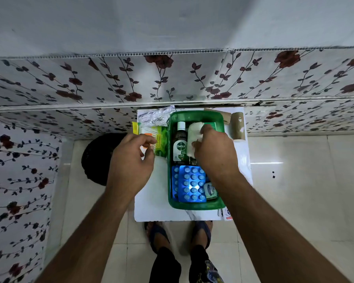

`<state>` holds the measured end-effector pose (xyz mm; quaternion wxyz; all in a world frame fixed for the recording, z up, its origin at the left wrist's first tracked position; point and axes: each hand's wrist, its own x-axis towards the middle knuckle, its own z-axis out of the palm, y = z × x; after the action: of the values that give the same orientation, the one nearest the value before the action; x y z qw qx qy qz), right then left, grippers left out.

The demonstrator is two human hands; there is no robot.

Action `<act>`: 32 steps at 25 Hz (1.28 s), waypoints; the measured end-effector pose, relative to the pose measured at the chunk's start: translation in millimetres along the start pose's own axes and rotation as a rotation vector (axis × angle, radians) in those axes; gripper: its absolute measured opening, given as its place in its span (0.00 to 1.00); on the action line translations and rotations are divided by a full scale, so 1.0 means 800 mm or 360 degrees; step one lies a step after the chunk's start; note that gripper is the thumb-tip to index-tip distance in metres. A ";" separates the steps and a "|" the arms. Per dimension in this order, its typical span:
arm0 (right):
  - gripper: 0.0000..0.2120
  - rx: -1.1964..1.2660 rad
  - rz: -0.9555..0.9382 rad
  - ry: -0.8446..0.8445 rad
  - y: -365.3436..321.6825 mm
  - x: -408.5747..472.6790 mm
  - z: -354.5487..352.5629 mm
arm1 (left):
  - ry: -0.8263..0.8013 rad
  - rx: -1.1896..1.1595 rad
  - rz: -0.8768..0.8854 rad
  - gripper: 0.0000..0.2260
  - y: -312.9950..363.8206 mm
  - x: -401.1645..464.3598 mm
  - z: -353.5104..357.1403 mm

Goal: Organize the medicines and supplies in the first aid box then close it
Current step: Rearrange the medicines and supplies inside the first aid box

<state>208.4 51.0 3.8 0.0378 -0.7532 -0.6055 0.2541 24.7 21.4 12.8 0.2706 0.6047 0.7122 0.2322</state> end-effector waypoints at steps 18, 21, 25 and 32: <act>0.23 0.0399 0.0574 0.0365 0.103 0.050 -0.032 | 0.0017 -0.0220 -0.0354 0.09 -0.056 0.020 0.000; 0.31 0.0303 0.0582 0.0193 0.108 0.076 -0.007 | 0.0224 -0.0284 -0.0785 0.19 -0.075 0.031 0.015; 0.29 0.0408 0.0634 0.0222 0.105 0.076 -0.005 | -0.0049 -0.0458 -0.1092 0.23 -0.083 0.045 0.040; 0.20 0.0585 0.0616 0.0406 0.102 0.037 -0.015 | 0.0105 -0.0325 -0.1030 0.07 -0.075 0.049 0.040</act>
<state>290.8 59.7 -25.2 0.2001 -0.8612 -0.3847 0.2652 -3.5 50.6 -54.7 0.3663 0.3092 0.8486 0.2238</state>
